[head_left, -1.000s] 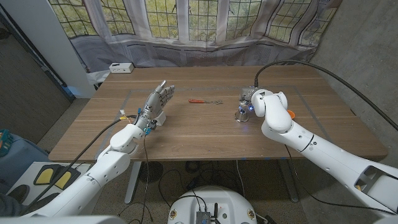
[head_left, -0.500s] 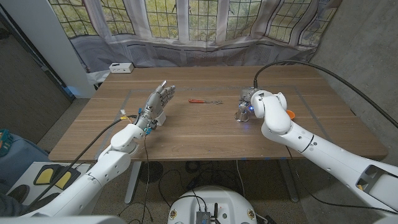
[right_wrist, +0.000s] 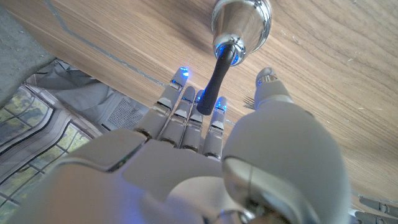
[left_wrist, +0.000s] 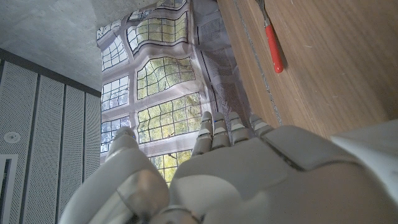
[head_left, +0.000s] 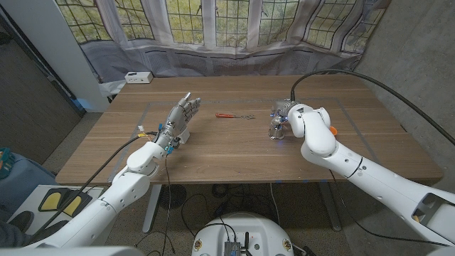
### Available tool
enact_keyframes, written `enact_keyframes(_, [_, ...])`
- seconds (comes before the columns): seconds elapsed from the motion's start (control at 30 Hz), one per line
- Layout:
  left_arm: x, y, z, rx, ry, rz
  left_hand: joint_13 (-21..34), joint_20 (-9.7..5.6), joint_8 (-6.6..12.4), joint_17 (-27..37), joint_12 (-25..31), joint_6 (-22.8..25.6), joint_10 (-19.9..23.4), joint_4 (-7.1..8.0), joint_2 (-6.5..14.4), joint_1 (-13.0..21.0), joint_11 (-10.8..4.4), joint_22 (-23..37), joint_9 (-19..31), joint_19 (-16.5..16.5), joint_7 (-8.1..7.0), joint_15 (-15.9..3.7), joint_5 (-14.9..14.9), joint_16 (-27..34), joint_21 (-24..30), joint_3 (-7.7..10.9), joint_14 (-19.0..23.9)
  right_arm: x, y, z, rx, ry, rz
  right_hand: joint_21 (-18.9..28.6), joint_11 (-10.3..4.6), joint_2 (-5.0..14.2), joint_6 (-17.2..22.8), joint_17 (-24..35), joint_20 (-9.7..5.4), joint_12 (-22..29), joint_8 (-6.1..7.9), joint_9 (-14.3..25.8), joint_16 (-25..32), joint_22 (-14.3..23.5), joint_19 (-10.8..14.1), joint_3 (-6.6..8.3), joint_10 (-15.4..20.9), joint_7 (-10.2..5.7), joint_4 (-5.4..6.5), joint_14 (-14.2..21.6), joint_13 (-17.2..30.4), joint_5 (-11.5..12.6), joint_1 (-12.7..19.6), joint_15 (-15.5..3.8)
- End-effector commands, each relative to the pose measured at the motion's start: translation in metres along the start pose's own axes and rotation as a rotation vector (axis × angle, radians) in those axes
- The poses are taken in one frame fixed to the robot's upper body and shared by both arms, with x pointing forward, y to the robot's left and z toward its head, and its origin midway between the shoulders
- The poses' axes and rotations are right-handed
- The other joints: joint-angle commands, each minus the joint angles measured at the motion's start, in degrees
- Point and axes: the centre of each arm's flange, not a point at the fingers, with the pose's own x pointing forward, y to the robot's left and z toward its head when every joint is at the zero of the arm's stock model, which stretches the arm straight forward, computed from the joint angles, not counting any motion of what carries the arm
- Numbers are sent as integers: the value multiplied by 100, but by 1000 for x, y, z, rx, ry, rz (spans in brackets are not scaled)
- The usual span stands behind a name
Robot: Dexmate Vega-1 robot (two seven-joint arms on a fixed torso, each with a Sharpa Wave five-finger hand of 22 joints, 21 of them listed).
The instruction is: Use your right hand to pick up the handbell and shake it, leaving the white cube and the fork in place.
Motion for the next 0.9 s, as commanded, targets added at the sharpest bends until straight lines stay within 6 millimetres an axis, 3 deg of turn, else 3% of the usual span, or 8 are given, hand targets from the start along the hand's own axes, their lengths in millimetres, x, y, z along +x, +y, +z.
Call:
enact_keyframes(0.03, [0,-2,0,2,8,-4,17,43,11,21,5,35,43,2,2,-37,-24,14,6,-1,10,9,-6,4,-9,38,8,-11,2,-8,115,-53,-60,-189,80,29,-198,-50,85,-6,3,4,6,12,-219,-30,-262,20,84,-330,-28,36,-251,36])
enact_keyframes(0.1, [0,-3,0,4,8,-3,18,42,10,21,7,35,48,2,4,-37,-17,14,6,-2,15,12,-6,3,-9,39,7,-11,3,-11,148,-72,-65,-429,165,31,-509,-151,58,-35,-14,-9,-20,14,-487,-42,-697,134,79,-837,-67,45,-386,109])
enact_keyframes(0.23, [1,-4,0,7,8,-5,18,34,10,21,6,36,46,2,5,-35,-11,14,6,1,20,12,-6,6,-7,41,14,-14,5,-15,218,-100,-108,-686,189,72,-869,-228,33,-60,-36,-24,3,14,-828,-53,-1142,289,112,-1195,-113,39,-559,136])
enact_keyframes(0.43, [2,-6,2,14,10,-6,18,34,9,21,3,37,37,1,7,-35,3,14,6,2,26,18,-6,2,-7,43,5,-17,8,-22,334,-140,-172,-773,250,90,-1212,-279,5,-38,-63,-38,30,13,-838,-70,-1345,411,139,-1355,-148,27,-694,182])
enact_keyframes(0.63, [0,-4,6,24,3,12,18,30,5,21,2,27,36,2,6,-35,6,14,6,0,51,13,-7,1,-8,44,0,-21,12,-28,455,-191,-241,-926,292,64,-1622,-333,22,-12,-52,-57,39,17,-978,-186,-1563,566,249,-1607,-193,-4,-1040,270])
enact_keyframes(0.9, [3,-9,7,32,8,10,18,26,3,22,1,25,34,2,6,-37,18,14,6,3,60,21,-7,1,-6,45,-1,-22,16,-34,574,-224,-317,-970,335,111,-1715,-345,18,-23,-27,-67,63,19,-1019,-214,-1702,657,313,-1674,-212,-5,-1189,304])
